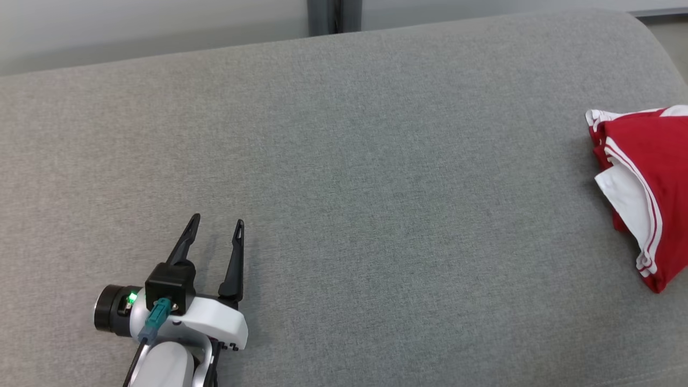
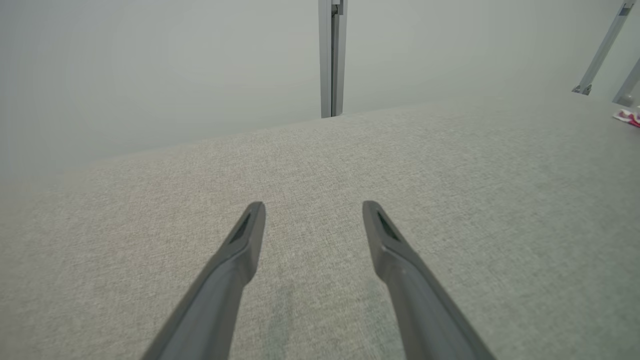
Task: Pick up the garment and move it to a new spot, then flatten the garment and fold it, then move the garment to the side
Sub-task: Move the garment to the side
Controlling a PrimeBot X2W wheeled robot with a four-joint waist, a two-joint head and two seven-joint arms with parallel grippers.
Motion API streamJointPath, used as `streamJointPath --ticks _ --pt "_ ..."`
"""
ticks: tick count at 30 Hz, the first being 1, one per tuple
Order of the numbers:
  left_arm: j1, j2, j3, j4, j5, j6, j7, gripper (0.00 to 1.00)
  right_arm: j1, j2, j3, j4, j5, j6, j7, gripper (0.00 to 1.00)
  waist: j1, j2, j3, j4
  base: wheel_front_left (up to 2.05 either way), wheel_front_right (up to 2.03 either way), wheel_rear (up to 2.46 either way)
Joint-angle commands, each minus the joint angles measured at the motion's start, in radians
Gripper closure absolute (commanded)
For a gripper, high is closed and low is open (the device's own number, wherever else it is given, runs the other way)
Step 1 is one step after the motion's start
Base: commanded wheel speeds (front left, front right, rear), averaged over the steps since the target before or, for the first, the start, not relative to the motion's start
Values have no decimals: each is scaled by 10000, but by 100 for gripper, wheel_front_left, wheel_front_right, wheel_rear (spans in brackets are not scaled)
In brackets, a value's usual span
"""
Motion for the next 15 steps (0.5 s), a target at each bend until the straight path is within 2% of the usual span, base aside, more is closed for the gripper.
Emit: streamJointPath --ticks 1,7,15 --pt "137 40 64 -25 -70 84 -41 0 287 196 250 -245 209 -3 -13 0 0 0 -171 127 0 0 0" --pt "401 37 295 -92 -377 271 -41 0 1488 1004 1971 -1788 1418 -3 -13 0 0 0 -654 437 0 0 0" --pt "746 36 473 -151 -600 411 -40 0 3110 1297 4229 -2796 2847 -3 -13 0 0 0 -1127 930 0 0 0"
